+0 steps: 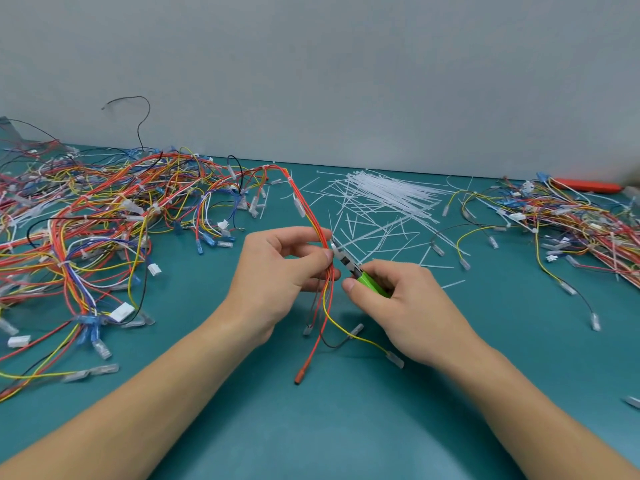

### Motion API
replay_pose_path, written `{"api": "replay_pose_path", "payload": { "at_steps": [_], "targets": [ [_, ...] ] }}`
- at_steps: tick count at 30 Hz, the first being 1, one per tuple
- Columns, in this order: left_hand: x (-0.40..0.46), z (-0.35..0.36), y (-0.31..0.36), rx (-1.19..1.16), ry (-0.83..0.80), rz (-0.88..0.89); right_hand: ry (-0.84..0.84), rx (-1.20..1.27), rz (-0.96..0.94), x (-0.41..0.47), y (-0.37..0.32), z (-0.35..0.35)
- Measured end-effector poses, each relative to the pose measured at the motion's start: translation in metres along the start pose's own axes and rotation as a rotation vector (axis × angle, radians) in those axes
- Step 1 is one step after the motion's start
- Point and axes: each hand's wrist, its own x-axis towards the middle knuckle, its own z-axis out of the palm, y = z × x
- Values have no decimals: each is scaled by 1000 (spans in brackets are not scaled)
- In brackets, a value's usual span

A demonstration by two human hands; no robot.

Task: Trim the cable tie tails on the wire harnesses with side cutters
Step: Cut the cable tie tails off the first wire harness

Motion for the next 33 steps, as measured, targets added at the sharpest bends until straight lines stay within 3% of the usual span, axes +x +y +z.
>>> {"api": "replay_pose_path", "payload": {
  "at_steps": [7, 13, 16, 23, 28, 33],
  "targets": [
    [0, 3, -1, -24, -41, -63, -2, 106, 63, 3, 6, -2],
    [6, -2, 10, -204, 6, -159, 53, 453, 276, 8, 7, -6],
    [8, -7, 17, -180, 65, -187, 50, 526, 332, 10, 8, -10],
    [7, -17, 36, 87, -152, -230, 40, 634, 399, 13, 15, -19],
    [8, -21, 43, 240, -166, -206, 26, 695, 431, 11, 19, -23],
    [14, -43, 40, 873, -214, -183, 2, 725, 421, 11, 23, -27]
  ]
}}
